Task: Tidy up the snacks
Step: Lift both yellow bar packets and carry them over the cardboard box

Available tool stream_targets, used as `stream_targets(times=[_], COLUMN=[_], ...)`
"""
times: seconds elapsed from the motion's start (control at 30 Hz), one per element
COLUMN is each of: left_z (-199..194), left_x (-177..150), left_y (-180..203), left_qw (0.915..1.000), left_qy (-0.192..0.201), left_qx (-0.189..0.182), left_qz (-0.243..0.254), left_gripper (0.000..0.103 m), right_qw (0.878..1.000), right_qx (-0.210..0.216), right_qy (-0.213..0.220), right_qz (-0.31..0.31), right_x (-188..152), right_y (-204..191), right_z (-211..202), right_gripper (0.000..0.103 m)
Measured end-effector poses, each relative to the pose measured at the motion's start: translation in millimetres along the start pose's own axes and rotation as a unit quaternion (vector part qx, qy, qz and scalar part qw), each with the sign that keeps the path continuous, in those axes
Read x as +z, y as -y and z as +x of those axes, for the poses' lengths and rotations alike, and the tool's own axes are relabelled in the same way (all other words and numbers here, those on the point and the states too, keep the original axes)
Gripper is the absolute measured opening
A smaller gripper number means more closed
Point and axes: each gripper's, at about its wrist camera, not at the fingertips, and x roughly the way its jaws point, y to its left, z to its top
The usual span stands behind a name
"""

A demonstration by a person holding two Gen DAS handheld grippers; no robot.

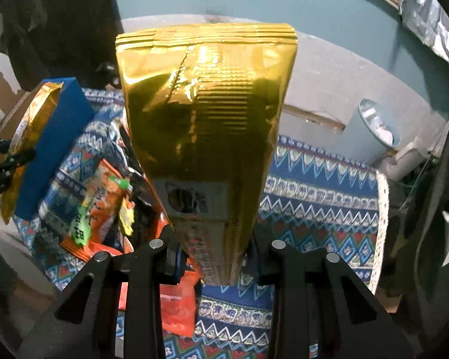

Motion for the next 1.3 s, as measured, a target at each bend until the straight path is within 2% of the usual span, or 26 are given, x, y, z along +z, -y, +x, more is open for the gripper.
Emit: stream_targets(times=[0.17, 0.43, 0.63, 1.0, 1.3], left_z=[-17, -40, -55, -58, -52], left_x=[5, 8, 6, -4, -18], left_y=[-10, -24, -43, -90, -129], left_qw=[0.9997, 0.9981, 0.9963, 0.9941, 0.9918], left_qy=[0.022, 0.055, 0.077, 0.081, 0.077], left_qx=[0.009, 0.025, 0.036, 0.052, 0.066], left_qz=[0.000, 0.002, -0.011, -0.049, -0.079], left_gripper=[0.032, 0.032, 0.032, 0.032, 0.032], right_qw=[1.000, 0.998, 0.996, 0.989, 0.981], right_qx=[0.012, 0.039, 0.074, 0.126, 0.167], right_qy=[0.028, 0.046, 0.053, 0.053, 0.051], right_qz=[-0.001, -0.016, -0.023, -0.050, -0.084], right_x=[11, 26, 37, 67, 98], right_y=[-8, -31, -52, -100, -158], right_z=[-23, -43, -47, -41, -31], right_gripper=[0.031, 0.031, 0.031, 0.031, 0.031])
